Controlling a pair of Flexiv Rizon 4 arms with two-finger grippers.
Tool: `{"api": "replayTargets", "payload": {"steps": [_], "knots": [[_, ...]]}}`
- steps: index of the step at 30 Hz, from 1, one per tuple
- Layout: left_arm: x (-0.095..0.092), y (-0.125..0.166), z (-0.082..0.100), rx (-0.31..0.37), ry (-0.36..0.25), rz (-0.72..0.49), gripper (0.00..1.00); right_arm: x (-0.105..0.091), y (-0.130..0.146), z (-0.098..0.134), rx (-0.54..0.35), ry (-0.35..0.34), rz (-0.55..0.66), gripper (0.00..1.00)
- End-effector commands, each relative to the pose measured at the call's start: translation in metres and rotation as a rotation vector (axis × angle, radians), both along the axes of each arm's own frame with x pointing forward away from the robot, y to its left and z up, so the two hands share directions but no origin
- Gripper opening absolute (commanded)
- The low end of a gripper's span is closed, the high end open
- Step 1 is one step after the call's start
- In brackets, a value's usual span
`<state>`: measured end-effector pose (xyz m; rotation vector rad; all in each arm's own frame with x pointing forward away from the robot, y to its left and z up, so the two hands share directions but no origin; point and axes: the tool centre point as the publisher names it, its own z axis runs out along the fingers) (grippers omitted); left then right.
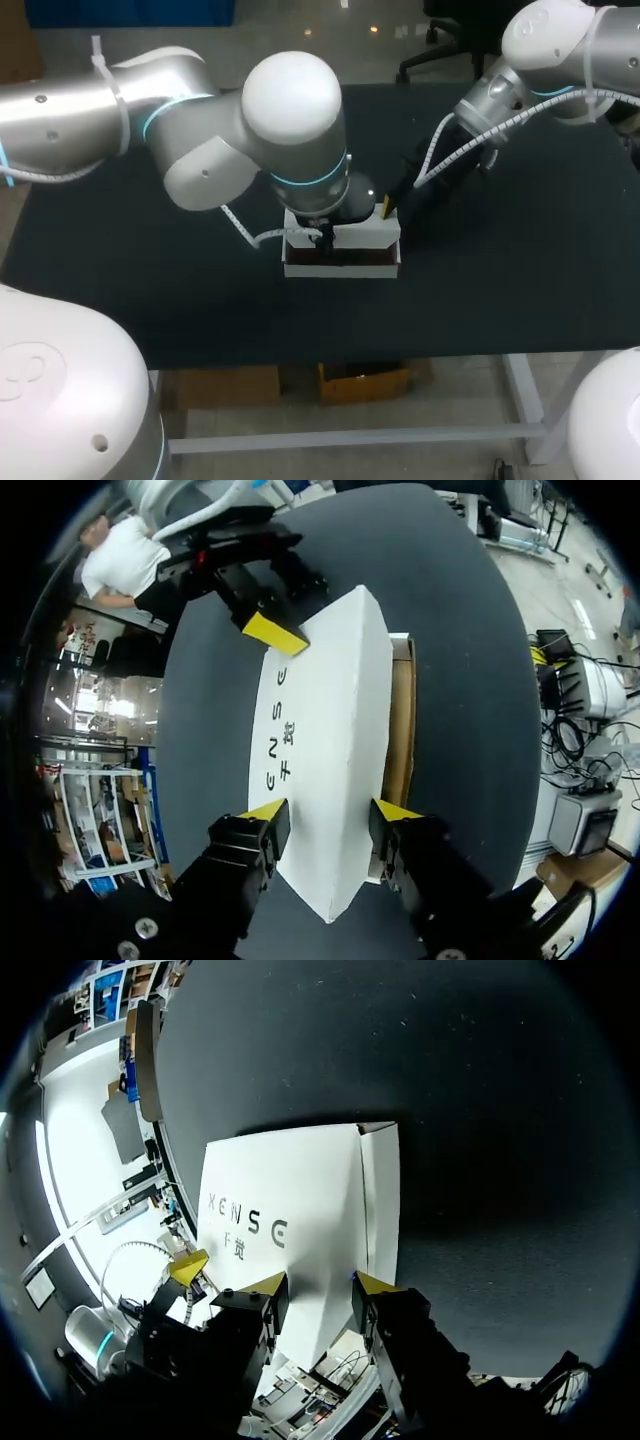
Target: Assemble the packaging by folding the flat box into shape, placing the metal phone stand inside, and closing the box properly
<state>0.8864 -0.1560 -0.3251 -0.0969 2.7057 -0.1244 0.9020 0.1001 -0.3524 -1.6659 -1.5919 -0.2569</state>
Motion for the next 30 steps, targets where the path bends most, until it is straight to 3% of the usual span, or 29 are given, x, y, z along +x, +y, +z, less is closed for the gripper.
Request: {"api": "replayTargets", "payload": {"steps": [1, 6, 9, 30], "knots": [[0.0016, -0.0052, -0.0021, 0.008, -0.005, 0.005, 0.48, 0.0003, -0.0001, 0.0005, 0.0, 0.001, 0.004, 0.39], [0.0031, -0.007, -0.0042, 0.013, -0.006, 0.005, 0.44, 0.0005, -0.0003, 0.0007, 0.001, 0.002, 0.004, 0.39], [0.0035, -0.008, -0.0044, 0.015, -0.012, 0.013, 0.34, 0.0007, -0.0005, 0.0007, 0.002, 0.001, 0.005, 0.39], [-0.0042, -0.0136, -0.0109, 0.017, -0.05, 0.003, 0.25, -0.0007, -0.0044, 0.002, 0.003, -0.003, 0.005, 0.38]]}}
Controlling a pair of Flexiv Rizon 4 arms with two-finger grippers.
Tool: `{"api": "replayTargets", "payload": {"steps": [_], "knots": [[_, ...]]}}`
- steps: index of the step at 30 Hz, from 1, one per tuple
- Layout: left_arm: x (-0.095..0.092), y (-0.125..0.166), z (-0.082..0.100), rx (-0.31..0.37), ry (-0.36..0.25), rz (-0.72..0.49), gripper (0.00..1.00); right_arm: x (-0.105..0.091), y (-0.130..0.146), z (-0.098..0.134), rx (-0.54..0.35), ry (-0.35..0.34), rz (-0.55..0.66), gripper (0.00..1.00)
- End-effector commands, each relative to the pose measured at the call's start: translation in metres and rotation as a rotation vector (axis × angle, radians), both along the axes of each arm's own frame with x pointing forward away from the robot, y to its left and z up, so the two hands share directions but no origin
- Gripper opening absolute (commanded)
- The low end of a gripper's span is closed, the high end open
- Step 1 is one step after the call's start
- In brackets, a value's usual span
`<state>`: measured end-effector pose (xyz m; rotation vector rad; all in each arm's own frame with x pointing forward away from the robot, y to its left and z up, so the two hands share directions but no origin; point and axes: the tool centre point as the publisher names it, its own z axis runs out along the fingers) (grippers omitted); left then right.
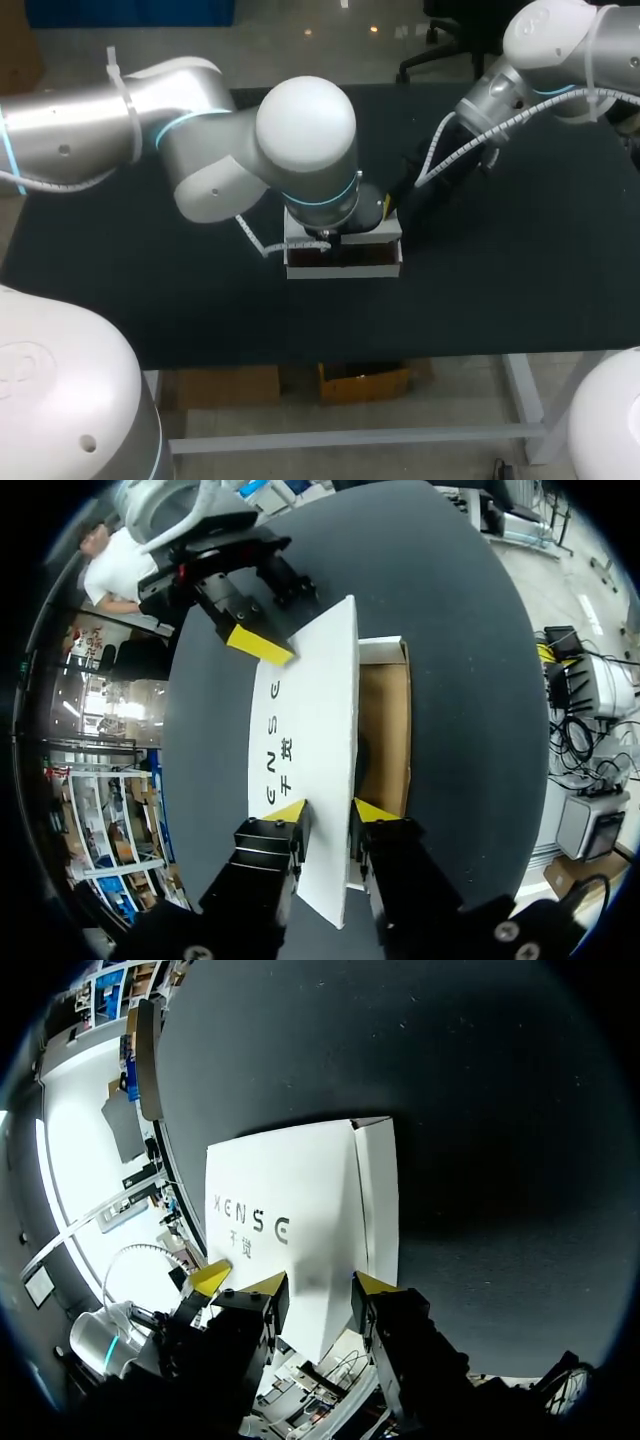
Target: Assemble the packaging by folding the flat box into shape, placing the metal phone stand inside, and closing the box properly
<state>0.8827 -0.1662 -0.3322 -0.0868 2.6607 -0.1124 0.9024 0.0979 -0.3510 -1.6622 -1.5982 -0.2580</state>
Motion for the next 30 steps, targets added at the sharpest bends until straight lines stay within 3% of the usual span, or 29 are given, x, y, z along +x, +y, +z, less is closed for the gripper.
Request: {"api": "replayTargets", "payload": {"steps": [1, 30], "knots": [[0.0, -0.003, -0.004, 0.007, -0.004, 0.005, 0.25, -0.002, -0.003, 0.001, 0.003, 0.0, 0.0, 0.38], [-0.008, -0.006, -0.022, 0.044, -0.01, 0.005, 0.31, -0.016, -0.011, 0.016, -0.007, -0.05, -0.016, 0.38]]}}
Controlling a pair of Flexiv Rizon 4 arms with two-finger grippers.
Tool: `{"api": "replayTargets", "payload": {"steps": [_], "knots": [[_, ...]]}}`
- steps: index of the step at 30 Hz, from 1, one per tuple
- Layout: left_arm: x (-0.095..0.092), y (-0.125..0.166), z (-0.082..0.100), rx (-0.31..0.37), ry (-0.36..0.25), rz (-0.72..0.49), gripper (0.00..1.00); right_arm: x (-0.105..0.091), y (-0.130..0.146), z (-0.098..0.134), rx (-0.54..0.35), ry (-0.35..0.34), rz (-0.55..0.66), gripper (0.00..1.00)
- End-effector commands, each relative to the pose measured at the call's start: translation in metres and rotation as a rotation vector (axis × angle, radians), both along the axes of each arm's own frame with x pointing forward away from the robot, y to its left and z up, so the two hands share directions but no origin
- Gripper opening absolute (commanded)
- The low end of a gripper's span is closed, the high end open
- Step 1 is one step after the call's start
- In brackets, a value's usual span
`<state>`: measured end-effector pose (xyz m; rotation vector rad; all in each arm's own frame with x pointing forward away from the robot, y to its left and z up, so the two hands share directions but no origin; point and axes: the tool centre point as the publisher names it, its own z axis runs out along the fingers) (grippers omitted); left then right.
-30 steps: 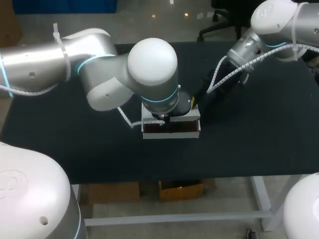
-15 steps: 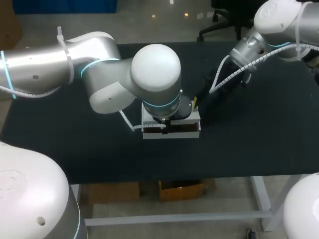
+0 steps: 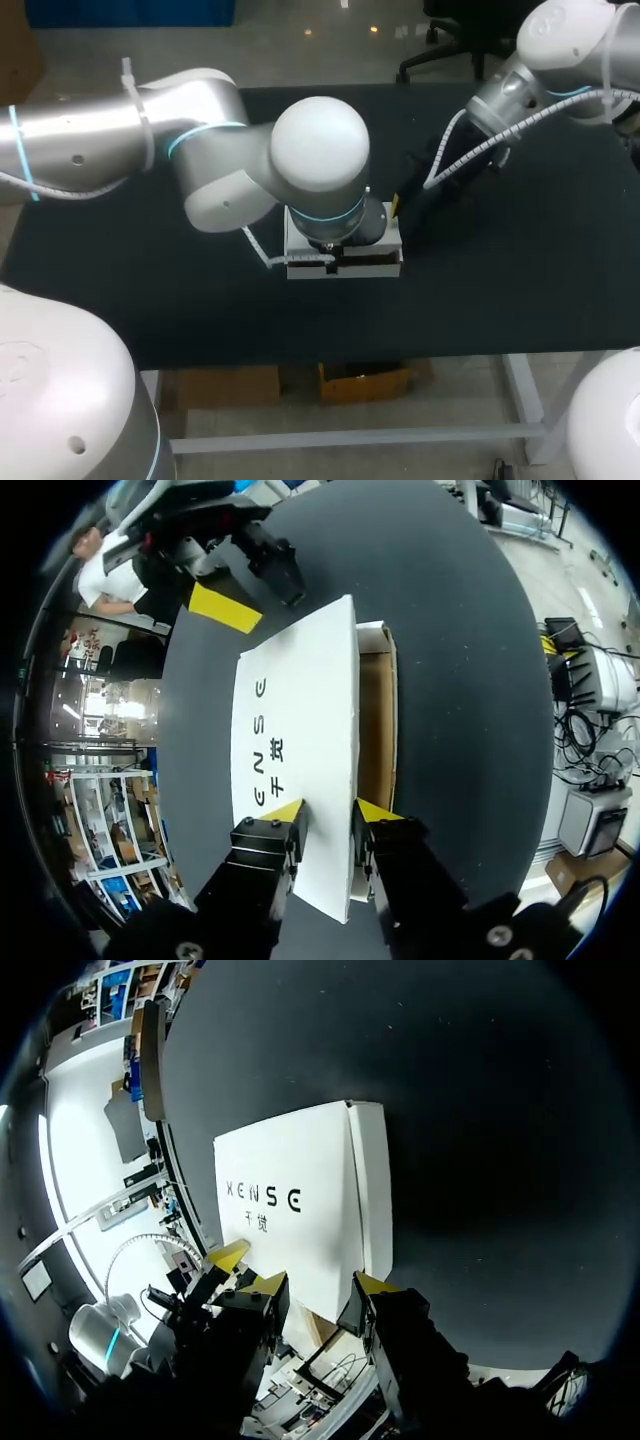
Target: Assemble the packaging by folding the flat box into shape, placing the metal phone stand inside, and closing the box properly
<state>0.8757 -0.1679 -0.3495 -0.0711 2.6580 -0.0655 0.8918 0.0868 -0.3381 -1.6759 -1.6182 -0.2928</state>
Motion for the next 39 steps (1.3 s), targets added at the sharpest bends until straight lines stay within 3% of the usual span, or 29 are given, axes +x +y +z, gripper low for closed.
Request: {"api": "replayTargets", "payload": {"steps": [1, 19, 21, 24, 39], "knots": [[-0.001, -0.005, -0.006, 0.013, -0.008, 0.01, 0.31, -0.006, 0.0, 0.004, -0.005, -0.016, -0.006, 0.38], [-0.002, -0.004, -0.01, 0.024, -0.021, 0.013, 0.32, -0.012, 0.004, 0.005, -0.008, -0.034, 0.005, 0.36], [-0.002, -0.004, -0.01, 0.025, -0.02, 0.014, 0.33, -0.013, 0.005, 0.004, -0.008, -0.034, 0.007, 0.29], [-0.002, -0.004, -0.011, 0.026, -0.018, 0.015, 0.33, -0.015, 0.006, 0.003, -0.008, -0.034, 0.01, 0.0], [-0.003, -0.004, -0.012, 0.024, -0.017, 0.011, 0.34, -0.024, 0.016, 0.0, -0.01, -0.045, 0.036, 0.0]]}}
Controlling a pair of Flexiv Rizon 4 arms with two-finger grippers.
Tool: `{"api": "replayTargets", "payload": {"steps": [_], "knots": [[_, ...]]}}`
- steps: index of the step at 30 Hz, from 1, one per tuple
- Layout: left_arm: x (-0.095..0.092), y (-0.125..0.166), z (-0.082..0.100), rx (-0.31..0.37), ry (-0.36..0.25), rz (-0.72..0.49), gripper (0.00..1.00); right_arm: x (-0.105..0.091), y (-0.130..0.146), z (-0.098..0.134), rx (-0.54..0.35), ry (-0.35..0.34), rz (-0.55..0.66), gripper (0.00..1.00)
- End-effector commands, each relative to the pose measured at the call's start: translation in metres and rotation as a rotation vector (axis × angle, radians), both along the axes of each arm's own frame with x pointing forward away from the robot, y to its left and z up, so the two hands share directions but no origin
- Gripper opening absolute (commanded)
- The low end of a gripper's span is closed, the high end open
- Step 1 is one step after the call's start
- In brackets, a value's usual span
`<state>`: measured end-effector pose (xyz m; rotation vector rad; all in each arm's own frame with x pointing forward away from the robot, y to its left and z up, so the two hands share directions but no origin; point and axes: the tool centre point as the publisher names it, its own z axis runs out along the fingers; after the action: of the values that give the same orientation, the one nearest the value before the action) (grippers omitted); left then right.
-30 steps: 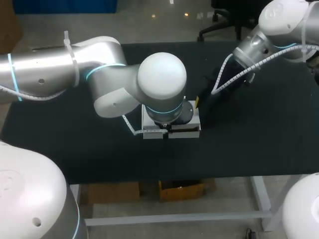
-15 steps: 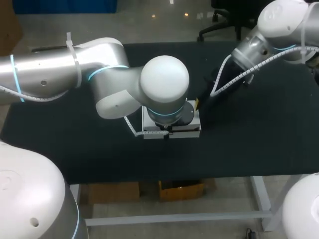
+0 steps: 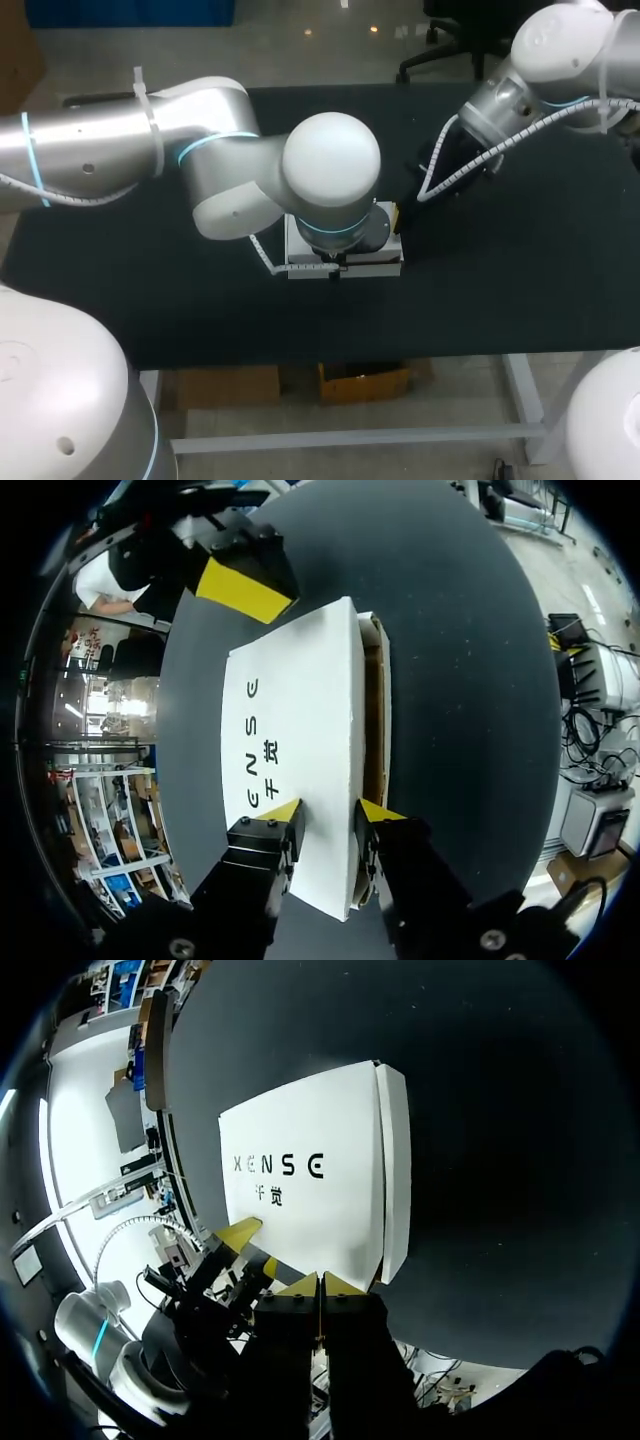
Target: Assemble the packaging by folding the flat box into shape, placing the metal phone stand inside, and closing the box properly
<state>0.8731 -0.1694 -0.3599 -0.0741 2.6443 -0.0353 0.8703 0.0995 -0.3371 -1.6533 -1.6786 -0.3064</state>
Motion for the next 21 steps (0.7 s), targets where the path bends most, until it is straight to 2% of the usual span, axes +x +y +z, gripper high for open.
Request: {"api": "replayTargets", "payload": {"steps": [1, 21], "knots": [[0.0, -0.002, -0.002, 0.003, -0.003, 0.003, 0.34, -0.003, 0.003, -0.002, -0.005, -0.004, 0.002, 0.0], [0.0, -0.002, -0.001, 0.005, -0.006, 0.003, 0.34, -0.01, 0.007, -0.016, -0.009, 0.019, 0.012, 0.0]]}}
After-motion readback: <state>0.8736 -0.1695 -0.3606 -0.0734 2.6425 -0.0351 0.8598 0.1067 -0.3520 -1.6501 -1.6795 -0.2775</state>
